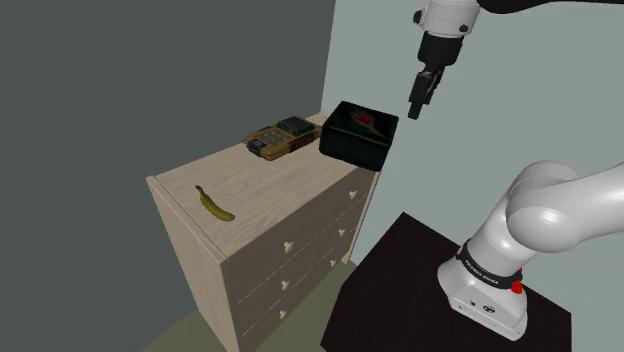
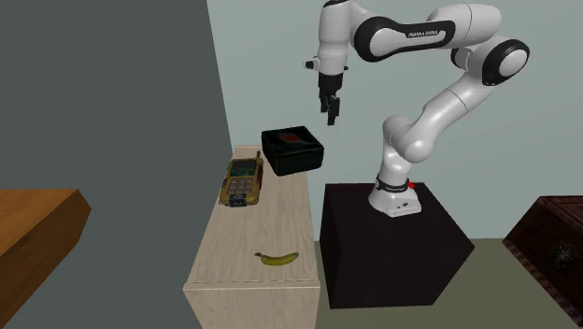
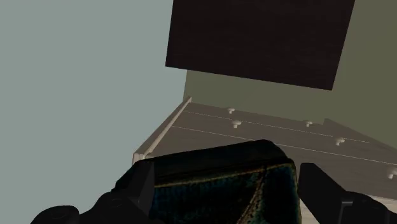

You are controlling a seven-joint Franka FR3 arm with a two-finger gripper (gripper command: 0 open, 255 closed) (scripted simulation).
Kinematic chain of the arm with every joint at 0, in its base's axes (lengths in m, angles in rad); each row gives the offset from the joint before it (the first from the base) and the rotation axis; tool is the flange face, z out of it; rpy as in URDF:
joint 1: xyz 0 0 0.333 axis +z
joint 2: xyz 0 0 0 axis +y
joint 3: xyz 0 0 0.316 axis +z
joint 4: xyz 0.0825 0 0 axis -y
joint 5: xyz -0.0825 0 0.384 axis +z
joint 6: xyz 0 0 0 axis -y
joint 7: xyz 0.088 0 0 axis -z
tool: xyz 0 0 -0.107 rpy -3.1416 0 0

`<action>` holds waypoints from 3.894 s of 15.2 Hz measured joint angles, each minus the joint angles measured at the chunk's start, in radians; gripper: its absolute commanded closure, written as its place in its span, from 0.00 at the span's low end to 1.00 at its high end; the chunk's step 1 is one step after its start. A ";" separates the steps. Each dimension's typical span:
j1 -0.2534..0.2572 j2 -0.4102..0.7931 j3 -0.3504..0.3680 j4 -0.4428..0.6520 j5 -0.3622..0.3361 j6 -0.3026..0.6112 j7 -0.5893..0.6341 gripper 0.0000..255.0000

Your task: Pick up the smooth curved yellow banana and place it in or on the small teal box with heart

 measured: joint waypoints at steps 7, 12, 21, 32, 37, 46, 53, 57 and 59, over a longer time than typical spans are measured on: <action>0.035 0.086 0.096 0.024 0.065 0.055 0.104 0.00; 0.061 0.214 0.194 0.089 0.113 0.116 0.213 0.00; 0.089 0.465 0.356 0.256 0.127 0.198 0.407 0.00; 0.160 0.890 0.516 0.600 -0.030 0.228 0.696 0.00; 0.252 1.112 0.532 0.834 -0.142 0.178 0.807 0.00; 0.308 1.232 0.521 0.888 -0.201 0.224 0.861 0.00; 0.306 1.232 0.521 0.870 -0.202 0.242 0.864 0.00; 0.306 1.232 0.521 0.870 -0.202 0.242 0.864 1.00; 0.306 1.232 0.521 0.870 -0.202 0.242 0.864 1.00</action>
